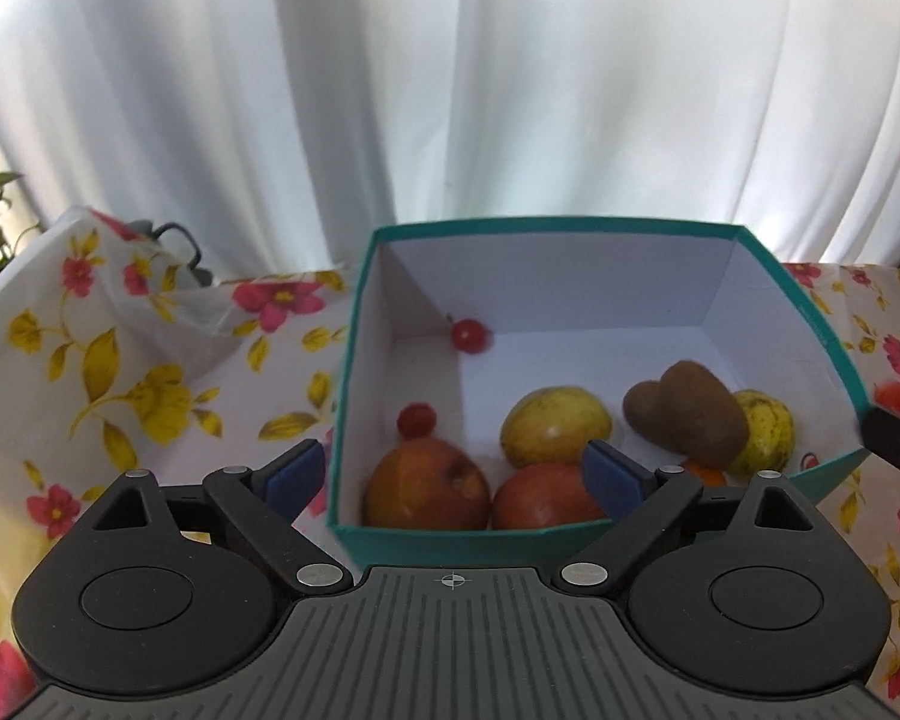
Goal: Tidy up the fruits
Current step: 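Drop the cherry tomato into the teal box with the right gripper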
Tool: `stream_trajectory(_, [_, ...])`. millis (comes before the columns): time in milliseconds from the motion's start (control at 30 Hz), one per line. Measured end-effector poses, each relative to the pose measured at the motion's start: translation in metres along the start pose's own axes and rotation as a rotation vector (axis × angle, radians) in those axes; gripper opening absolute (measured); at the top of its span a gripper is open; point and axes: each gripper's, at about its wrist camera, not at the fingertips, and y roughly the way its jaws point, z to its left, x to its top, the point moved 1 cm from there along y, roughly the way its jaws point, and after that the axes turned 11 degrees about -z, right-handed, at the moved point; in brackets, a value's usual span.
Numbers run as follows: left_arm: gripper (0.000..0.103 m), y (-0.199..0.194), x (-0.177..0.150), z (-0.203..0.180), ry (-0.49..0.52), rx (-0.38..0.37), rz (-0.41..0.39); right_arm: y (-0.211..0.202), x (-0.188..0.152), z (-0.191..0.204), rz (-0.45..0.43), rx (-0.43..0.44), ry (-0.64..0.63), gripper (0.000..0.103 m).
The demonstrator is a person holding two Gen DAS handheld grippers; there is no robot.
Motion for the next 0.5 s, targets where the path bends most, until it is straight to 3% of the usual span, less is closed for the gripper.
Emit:
stream_trajectory(100, [0.096,-0.002,-0.003,0.006,-0.004,0.016,0.030,0.034,0.007,0.013,0.060,0.035,-0.017,0.023])
stream_trajectory(133, [0.096,-0.003,-0.004,0.007,-0.006,0.019,0.039,0.043,0.008,0.016,0.085,0.044,-0.019,0.030])
stream_trajectory(167, [0.096,-0.005,-0.004,0.008,-0.008,0.016,0.044,0.051,0.010,0.018,0.107,0.048,-0.012,0.039])
stream_trajectory(233, [0.096,-0.008,-0.005,0.010,-0.013,0.017,0.051,0.056,0.014,0.018,0.136,0.035,0.020,0.084])
stream_trajectory(300, [0.097,-0.011,-0.006,0.011,-0.009,0.024,0.066,0.052,0.022,0.016,0.133,0.041,0.043,0.099])
stream_trajectory(367, [0.097,-0.013,-0.006,0.010,-0.008,0.015,0.087,0.047,0.031,0.015,0.184,0.054,0.047,0.103])
stream_trajectory(500, [0.097,-0.013,-0.005,0.003,-0.006,0.003,0.111,0.049,0.032,0.027,0.452,0.041,-0.082,0.103])
